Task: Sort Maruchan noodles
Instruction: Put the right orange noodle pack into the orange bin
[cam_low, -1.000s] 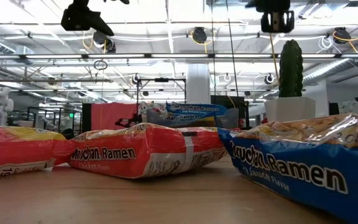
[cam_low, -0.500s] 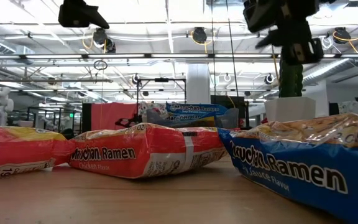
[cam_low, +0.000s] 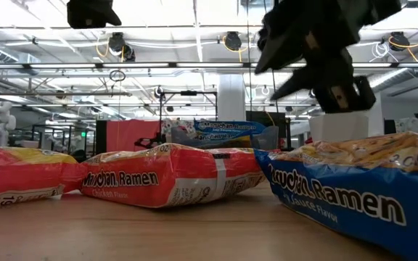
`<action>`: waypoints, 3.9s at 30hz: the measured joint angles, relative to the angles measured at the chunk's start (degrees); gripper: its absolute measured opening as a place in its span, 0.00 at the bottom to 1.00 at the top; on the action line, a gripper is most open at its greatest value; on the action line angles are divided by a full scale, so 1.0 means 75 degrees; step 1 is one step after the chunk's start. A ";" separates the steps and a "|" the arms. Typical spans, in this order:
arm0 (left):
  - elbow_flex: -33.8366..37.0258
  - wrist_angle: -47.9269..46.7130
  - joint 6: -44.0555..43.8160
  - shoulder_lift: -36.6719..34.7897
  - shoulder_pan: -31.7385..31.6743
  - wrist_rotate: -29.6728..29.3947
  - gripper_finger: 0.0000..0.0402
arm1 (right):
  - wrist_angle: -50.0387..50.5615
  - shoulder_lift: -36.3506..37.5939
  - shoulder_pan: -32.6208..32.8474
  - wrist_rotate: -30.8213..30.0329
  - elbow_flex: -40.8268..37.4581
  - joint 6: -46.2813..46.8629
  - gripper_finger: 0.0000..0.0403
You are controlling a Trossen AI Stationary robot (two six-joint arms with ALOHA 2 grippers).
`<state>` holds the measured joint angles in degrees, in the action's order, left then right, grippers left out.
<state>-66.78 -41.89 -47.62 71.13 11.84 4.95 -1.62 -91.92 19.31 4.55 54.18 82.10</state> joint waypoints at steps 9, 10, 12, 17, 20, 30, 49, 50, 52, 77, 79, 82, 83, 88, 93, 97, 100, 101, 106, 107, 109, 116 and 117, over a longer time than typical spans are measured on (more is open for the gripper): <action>0.0000 -0.0054 -0.0014 0.0000 0.0453 -0.0098 0.78 | -0.0101 -0.0814 0.0022 0.0353 0.0098 -0.0159 0.42; 0.0000 -0.0053 -0.0002 0.0000 0.0497 -0.0188 0.78 | -0.0100 -0.0882 0.0029 0.0391 0.0098 -0.0209 0.43; 0.0000 -0.0055 0.0025 0.0000 0.0546 -0.0357 0.78 | -0.0112 -0.1029 0.0046 0.0405 0.0098 -0.0339 0.45; 0.0000 -0.0058 -0.0108 0.0000 0.0550 -0.0440 0.78 | -0.0247 -0.1388 0.0055 0.0408 0.0095 -0.0571 0.46; 0.0000 -0.0060 -0.0250 0.0000 0.0550 -0.0447 0.78 | -0.0774 -0.1548 0.0026 0.0423 0.0095 -0.0856 0.46; -0.0001 -0.0035 0.0006 0.0000 0.0410 -0.0469 0.78 | -0.1362 -0.1866 -0.0073 0.0458 0.0098 -0.1045 0.32; -0.0003 -0.0165 0.0707 0.0000 0.0234 -0.0486 0.78 | -0.1927 -0.0699 -0.0506 0.0146 0.0092 -0.1251 0.00; -0.0003 -0.0164 0.0814 0.0000 0.0172 -0.0319 0.78 | -0.1916 -0.0551 -0.0527 0.0019 0.0092 -0.1282 0.00; -0.0003 -0.0163 0.0986 0.0000 0.0076 -0.0220 0.78 | -0.1727 -0.0214 -0.0539 -0.0186 0.0092 -0.1360 0.00; -0.0006 0.2467 0.3078 -0.0003 -0.1862 0.0487 0.78 | 0.3728 0.1149 -0.2354 0.2138 0.4140 -0.5564 0.00; -0.0006 0.2695 0.3075 -0.0003 -0.2102 0.0666 0.78 | 0.3818 0.1206 -0.2602 0.2583 0.4228 -0.5825 0.00; -0.0006 0.2932 0.3088 -0.0003 -0.2471 0.1004 0.78 | 0.3956 0.1224 -0.2965 0.3261 0.4325 -0.6113 0.00; -0.0006 0.2975 0.3106 -0.0002 -0.2593 0.1124 0.78 | 0.3979 0.1224 -0.3085 0.3467 0.4354 -0.6201 0.00; -0.0006 0.2817 0.3390 0.0333 -0.3056 0.1457 0.78 | 0.4431 0.1306 -0.3524 0.4219 0.4393 -0.6515 0.00; -0.0009 0.2637 0.3185 0.0865 -0.3233 0.1509 0.78 | 0.6736 0.1302 -0.3695 0.3922 0.4393 -0.6965 0.00; -0.0009 0.2687 0.2448 0.1296 -0.3154 0.1475 0.78 | 0.7994 0.1323 -0.3626 0.2759 0.4123 -0.7238 0.05; -0.0009 0.2798 0.1986 0.1516 -0.2915 0.1475 0.78 | 0.7989 0.1370 -0.3537 0.2407 0.3409 -0.7232 0.12; -0.0009 0.2802 0.1880 0.1554 -0.2801 0.1457 0.78 | 0.7860 0.1393 -0.3507 0.2405 0.3109 -0.7123 0.14; -0.0007 0.2809 0.1548 0.1612 -0.2202 0.1344 0.78 | 0.6660 0.1542 -0.3219 0.2985 0.1507 -0.6031 0.28; -0.0008 0.2813 0.1493 0.1612 -0.2100 0.1349 0.78 | 0.6282 0.1572 -0.3130 0.3041 0.1215 -0.5707 0.31; -0.0008 0.2816 0.1359 0.1612 -0.1909 0.1353 0.78 | 0.5604 0.1658 -0.2892 0.3059 0.0639 -0.5162 0.36; -0.0007 0.2764 0.1159 0.1569 -0.1467 0.1684 0.78 | 0.3064 0.1672 -0.1967 0.2734 -0.0936 -0.3309 0.47; -0.0006 0.2741 0.1202 0.1571 -0.1426 0.1691 0.78 | 0.2633 0.1672 -0.1877 0.2571 -0.1170 -0.3010 0.47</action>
<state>-66.83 -21.33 -38.60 82.91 1.14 17.63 18.13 -79.37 5.23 23.84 45.40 59.52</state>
